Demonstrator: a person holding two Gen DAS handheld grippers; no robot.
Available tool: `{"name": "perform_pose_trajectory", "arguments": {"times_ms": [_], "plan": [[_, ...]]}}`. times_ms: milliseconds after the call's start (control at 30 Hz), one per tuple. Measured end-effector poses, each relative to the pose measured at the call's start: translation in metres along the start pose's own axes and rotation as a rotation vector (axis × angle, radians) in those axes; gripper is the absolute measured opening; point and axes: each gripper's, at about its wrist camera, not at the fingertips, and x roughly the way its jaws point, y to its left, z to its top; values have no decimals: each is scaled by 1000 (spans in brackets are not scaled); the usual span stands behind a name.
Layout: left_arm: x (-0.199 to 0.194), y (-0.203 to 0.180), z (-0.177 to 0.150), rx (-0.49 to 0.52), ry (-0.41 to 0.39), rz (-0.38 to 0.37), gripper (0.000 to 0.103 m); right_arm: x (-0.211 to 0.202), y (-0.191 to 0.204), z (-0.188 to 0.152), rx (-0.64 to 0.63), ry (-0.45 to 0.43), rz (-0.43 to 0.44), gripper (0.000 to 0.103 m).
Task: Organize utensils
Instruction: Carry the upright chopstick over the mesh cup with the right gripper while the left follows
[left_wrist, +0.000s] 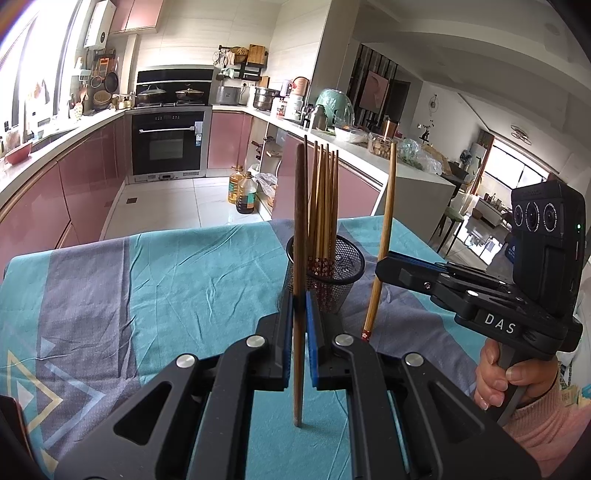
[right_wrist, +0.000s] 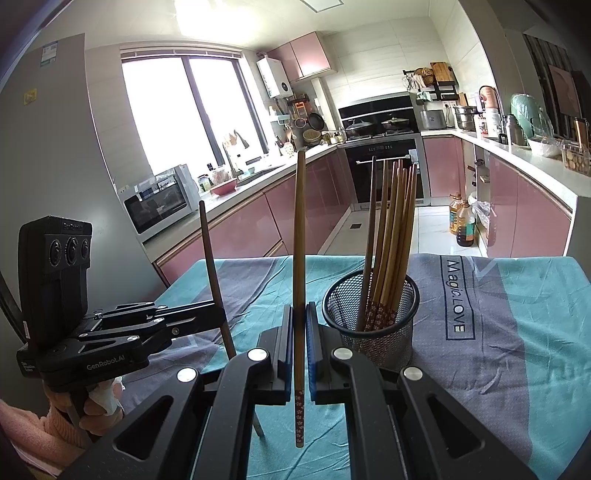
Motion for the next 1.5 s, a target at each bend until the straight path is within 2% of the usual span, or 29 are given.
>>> {"name": "perform_pose_trajectory", "arguments": {"times_ms": [1500], "plan": [[-4,-1,12,15,-28,-17,7,-4,-4,15,-17,-44,0,6]]}}
